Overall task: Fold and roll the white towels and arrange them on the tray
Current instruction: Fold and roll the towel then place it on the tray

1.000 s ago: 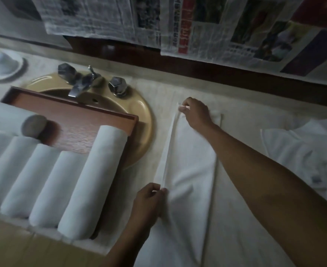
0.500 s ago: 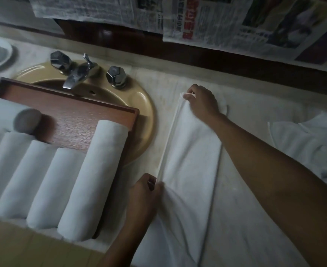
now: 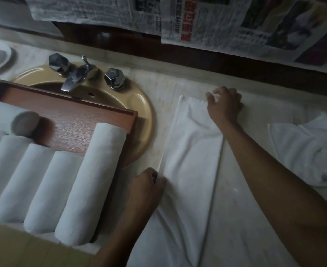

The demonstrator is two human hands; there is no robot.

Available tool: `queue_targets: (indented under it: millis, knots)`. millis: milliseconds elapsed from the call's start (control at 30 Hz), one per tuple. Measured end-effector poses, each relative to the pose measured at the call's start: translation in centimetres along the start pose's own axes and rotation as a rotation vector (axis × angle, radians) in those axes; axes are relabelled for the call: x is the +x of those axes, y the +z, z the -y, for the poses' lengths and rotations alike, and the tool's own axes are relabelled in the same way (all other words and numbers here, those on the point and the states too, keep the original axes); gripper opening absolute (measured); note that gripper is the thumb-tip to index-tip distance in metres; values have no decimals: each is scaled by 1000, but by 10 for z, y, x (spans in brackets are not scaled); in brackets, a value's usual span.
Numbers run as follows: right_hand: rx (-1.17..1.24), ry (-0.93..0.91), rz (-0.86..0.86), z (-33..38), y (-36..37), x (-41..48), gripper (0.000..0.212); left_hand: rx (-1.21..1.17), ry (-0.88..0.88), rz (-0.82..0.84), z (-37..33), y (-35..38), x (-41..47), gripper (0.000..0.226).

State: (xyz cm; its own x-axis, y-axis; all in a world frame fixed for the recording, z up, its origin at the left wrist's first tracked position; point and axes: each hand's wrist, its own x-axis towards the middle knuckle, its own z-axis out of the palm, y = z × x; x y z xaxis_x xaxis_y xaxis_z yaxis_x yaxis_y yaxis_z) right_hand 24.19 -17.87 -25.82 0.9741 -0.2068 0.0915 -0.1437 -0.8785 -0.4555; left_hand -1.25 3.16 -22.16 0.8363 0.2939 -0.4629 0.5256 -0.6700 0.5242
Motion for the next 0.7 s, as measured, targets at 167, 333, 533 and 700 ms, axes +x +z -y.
queue_targets:
  millis: [167,333,533,700]
  knots:
    - [-170,256,312,-36,-27,15,65,-59,51,-62,-42,0,55,22]
    - [51,207,373,-34,-41,20,38,-89,-2,-71,-60,5,79,18]
    - [106,-18,0,-24,-27,-23,37,-119,-11,-86,-57,8,82,19]
    - [-113,-631,326,8,11,-75,52,-142,-20,-86,-58,6,80,20]
